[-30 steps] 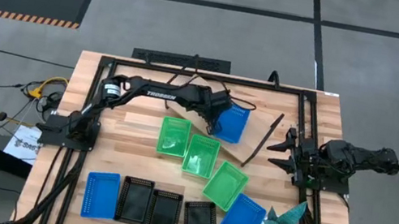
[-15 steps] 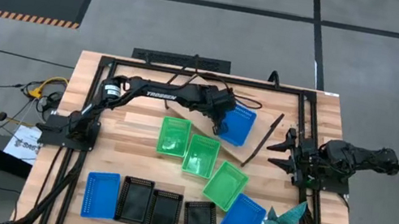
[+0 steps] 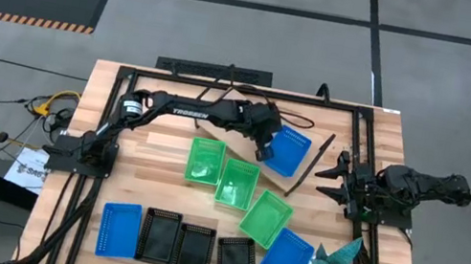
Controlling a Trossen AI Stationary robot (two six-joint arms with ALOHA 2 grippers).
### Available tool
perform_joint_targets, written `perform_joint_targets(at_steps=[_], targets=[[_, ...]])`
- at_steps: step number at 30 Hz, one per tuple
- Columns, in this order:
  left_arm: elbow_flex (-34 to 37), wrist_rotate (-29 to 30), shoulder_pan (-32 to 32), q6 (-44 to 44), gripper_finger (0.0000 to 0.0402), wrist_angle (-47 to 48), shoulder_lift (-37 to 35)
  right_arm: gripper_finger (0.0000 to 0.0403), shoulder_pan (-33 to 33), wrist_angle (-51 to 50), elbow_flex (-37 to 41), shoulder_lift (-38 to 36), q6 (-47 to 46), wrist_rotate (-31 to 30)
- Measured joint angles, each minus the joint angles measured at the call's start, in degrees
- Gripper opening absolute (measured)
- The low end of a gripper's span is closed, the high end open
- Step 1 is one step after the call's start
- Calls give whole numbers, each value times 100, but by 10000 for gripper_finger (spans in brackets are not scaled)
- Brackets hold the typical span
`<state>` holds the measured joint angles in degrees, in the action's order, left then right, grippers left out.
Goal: Stack baskets on shelf by color
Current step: Put the top left blue bin on the shelf, then stack the left blue bin on the blue bin on the shelf
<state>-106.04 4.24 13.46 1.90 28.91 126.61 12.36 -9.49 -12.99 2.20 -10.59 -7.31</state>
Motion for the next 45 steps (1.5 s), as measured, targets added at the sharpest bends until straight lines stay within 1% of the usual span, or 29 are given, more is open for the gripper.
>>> perform_joint_targets(at_steps=[4, 6, 10, 13, 15, 18, 20, 22, 24, 27, 28, 31, 34, 36, 39, 43, 45], targets=[[7, 108, -67, -185, 0, 88, -80, 214, 0, -18, 0, 0, 2, 0], [-147, 176, -108, -183, 0, 250, -141, 214, -2, -28, 0, 0, 11, 0], [-690, 202, -241, -167, 0, 1405, -271, 214, -2, -86, 0, 0, 35, -2], [-1179, 126, -455, -234, 2, 2698, -319, 214, -2, -106, 0, -1, 35, -4], [-1410, 12, -667, -251, 11, 3691, -363, 214, -2, -101, 0, 4, 17, -2], [-1565, 8, -1048, -83, 43, 4806, -361, 214, 0, -130, 0, 3, -80, -2], [-1567, 95, -1347, 85, 72, 5454, -354, 214, -1, -154, 0, 3, -84, -4], [-1567, 214, -1668, 313, 107, 5908, -354, 214, -2, -210, 0, 2, -84, -2], [-1565, 270, -2039, 515, 143, 6143, -354, 214, -1, -274, 0, 0, -87, -2], [-1394, 438, -2644, 773, 196, 6089, -549, 214, -2, -368, 0, -2, -85, 0], [-1329, 593, -2851, 830, 213, 6115, -657, 214, -2, -396, 0, -2, -85, 0], [-876, 1343, -3406, 1254, 257, 6100, -1066, 214, -2, -446, 0, -2, -85, 4], [-183, 1771, -3756, 2010, 285, 6077, -1592, 214, -2, -487, 0, -2, -67, 7], [421, 1895, -3962, 2574, 292, 6071, -2080, 214, -2, -489, 0, -2, -12, 7], [1459, 1599, -4178, 3107, 294, 5659, -2798, 214, -2, -504, 0, -2, 40, 9], [2896, 977, -4345, 3424, 295, 4817, -3732, 214, -2, -499, 0, -2, 85, 9], [3562, 706, -4441, 3553, 295, 4387, -4068, 214, -2, -500, 0, -2, 99, 9]])
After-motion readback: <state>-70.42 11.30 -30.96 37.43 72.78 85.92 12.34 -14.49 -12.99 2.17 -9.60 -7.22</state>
